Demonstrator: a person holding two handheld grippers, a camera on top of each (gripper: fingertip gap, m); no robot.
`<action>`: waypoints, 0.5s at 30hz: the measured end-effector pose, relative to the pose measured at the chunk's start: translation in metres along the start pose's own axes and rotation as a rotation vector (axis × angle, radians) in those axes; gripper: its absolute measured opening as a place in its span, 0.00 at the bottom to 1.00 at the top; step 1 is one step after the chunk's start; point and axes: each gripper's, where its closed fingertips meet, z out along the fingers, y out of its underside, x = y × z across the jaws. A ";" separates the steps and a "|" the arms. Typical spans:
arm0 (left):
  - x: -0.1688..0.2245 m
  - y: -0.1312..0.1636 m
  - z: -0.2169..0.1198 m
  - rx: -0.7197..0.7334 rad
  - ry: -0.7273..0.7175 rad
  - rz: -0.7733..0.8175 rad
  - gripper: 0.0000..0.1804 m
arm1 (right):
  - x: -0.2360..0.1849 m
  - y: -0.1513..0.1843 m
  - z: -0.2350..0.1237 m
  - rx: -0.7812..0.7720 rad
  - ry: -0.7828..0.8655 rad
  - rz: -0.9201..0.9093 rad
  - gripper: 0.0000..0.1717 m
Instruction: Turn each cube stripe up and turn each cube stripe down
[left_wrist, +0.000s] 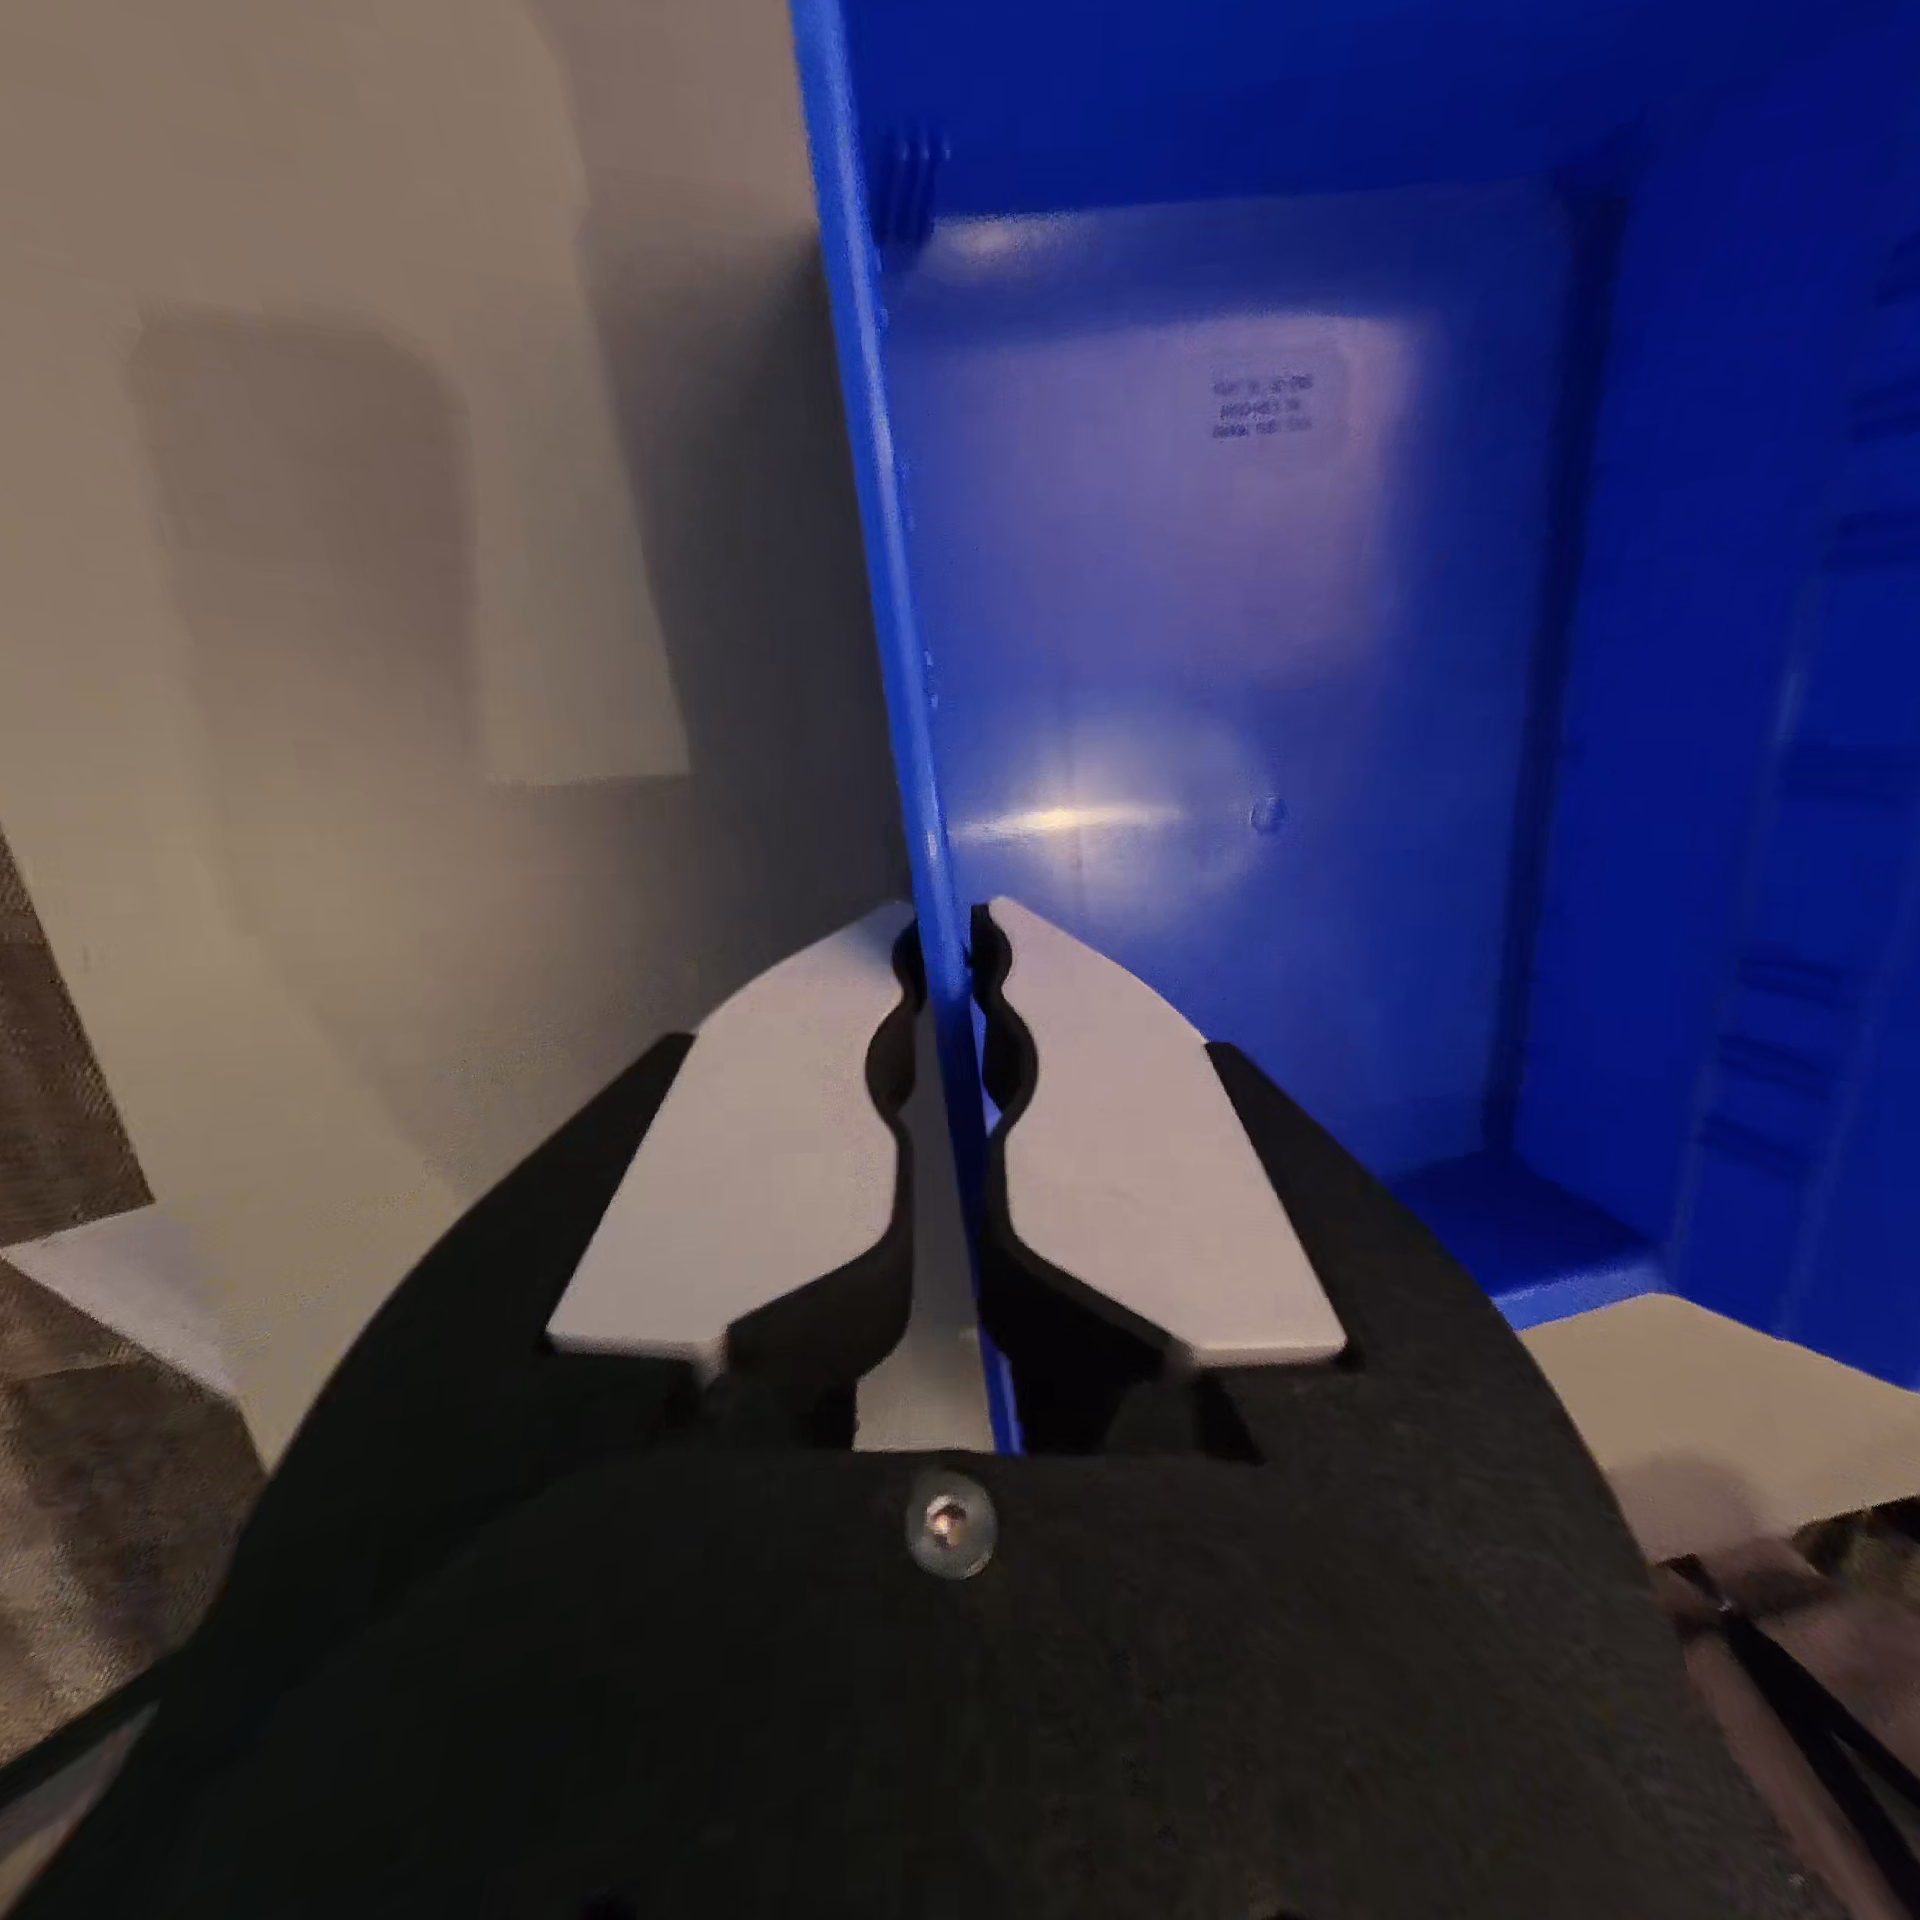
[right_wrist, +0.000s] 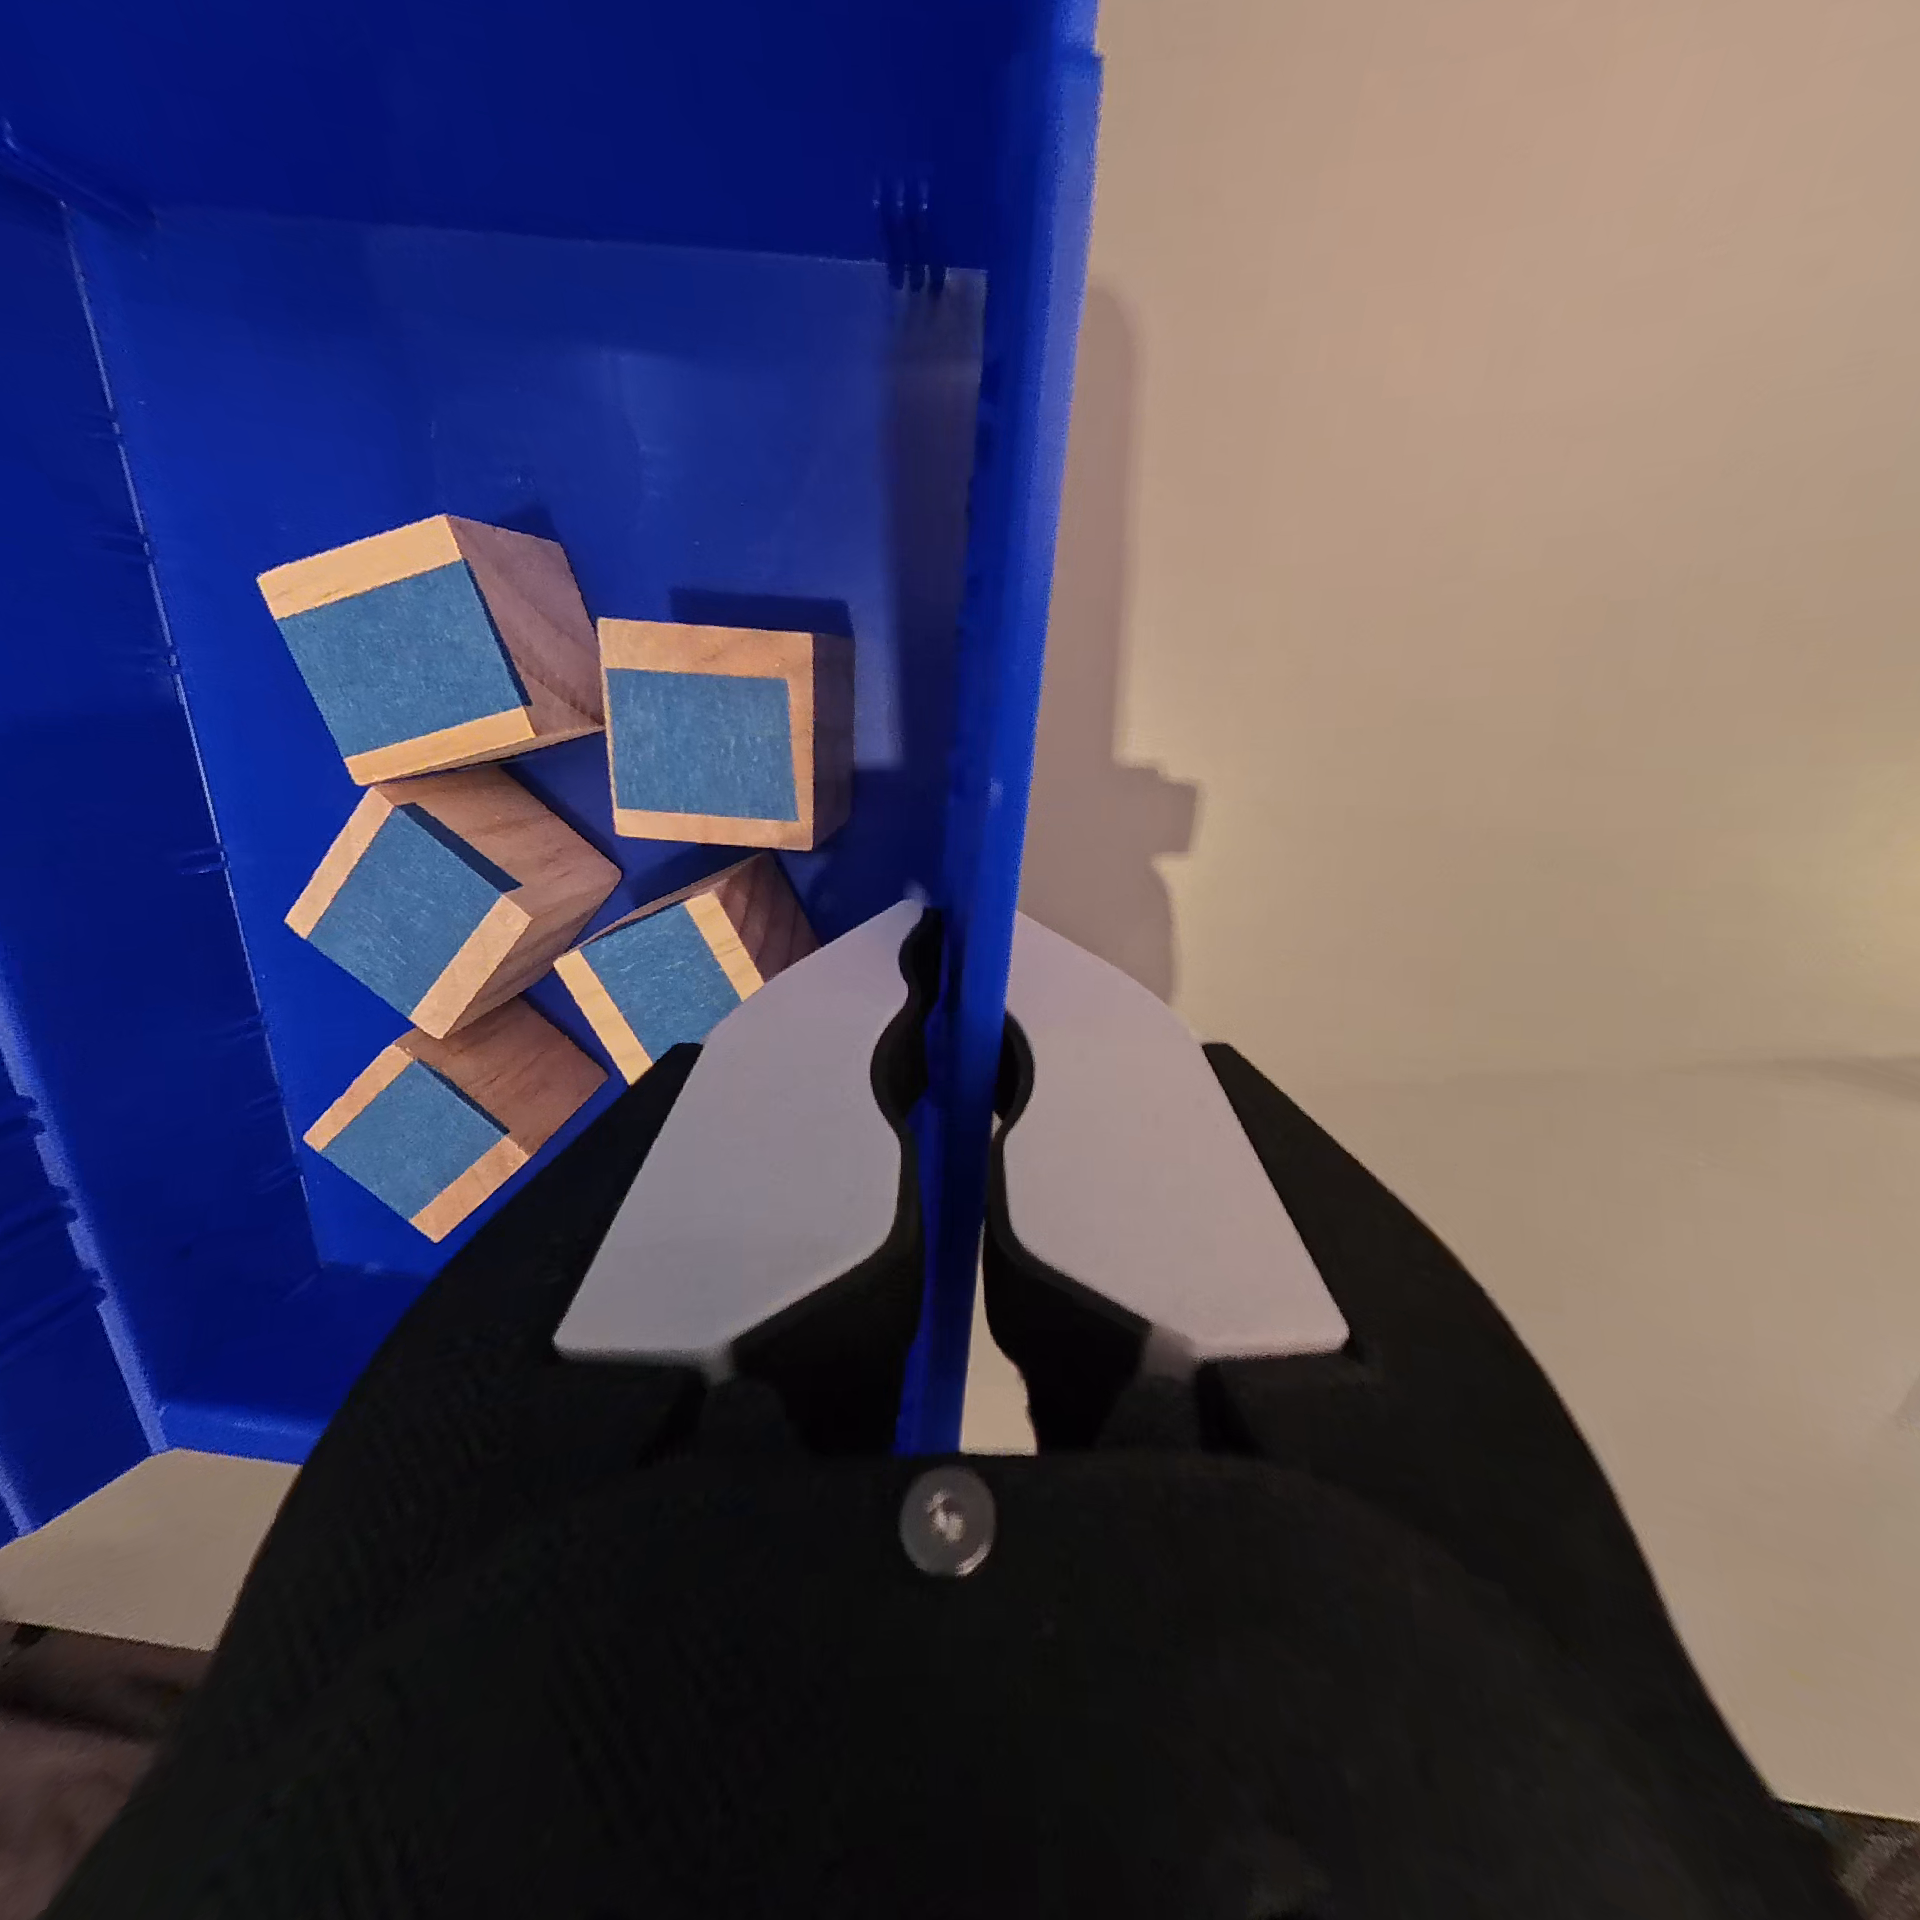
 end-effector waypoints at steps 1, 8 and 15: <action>0.000 0.000 0.001 -0.010 -0.019 -0.004 0.04 | -0.001 0.001 0.000 -0.006 -0.004 0.010 0.05; 0.033 0.002 0.007 -0.079 -0.060 0.060 0.04 | -0.028 0.008 0.000 -0.072 -0.069 0.050 0.04; 0.097 -0.008 0.025 -0.096 -0.128 0.183 0.05 | -0.079 0.006 0.005 -0.109 -0.077 -0.023 0.04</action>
